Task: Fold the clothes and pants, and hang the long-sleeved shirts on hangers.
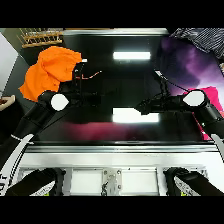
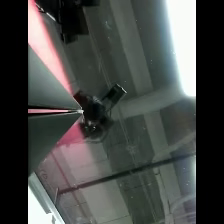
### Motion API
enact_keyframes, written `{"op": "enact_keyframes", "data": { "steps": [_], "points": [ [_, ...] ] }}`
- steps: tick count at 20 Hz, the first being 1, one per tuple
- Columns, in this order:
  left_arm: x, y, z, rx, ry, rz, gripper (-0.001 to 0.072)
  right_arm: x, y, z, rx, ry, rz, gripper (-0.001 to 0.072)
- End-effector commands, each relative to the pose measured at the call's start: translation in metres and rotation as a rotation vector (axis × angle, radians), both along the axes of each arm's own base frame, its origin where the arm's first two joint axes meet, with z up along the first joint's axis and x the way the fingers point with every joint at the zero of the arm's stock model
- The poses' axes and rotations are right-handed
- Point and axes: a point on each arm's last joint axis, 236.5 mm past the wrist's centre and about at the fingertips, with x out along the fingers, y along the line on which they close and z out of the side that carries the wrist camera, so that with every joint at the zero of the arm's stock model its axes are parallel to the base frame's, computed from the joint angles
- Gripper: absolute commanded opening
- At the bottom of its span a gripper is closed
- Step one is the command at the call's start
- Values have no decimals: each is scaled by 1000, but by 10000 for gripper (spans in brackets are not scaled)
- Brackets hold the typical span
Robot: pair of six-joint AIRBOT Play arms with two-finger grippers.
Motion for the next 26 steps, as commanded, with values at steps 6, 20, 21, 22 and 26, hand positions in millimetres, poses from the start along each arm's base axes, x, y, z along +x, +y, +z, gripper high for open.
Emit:
{"op": "enact_keyframes", "data": {
  "steps": [6,20,21,22,26],
  "points": [
    [66,74,15,217,-200,64,692,0,0,0,1,0,1,20],
    [140,341,-159,408,315,480,691,0,0,0,0,0,1,19],
    [141,347,-167,439,329,471,691,0,0,0,0,0,1,20],
    [141,353,-174,487,346,452,692,0,0,0,0,0,1,20],
    [146,366,-183,596,354,415,692,0,0,0,0,0,1,19]
  ]
}}
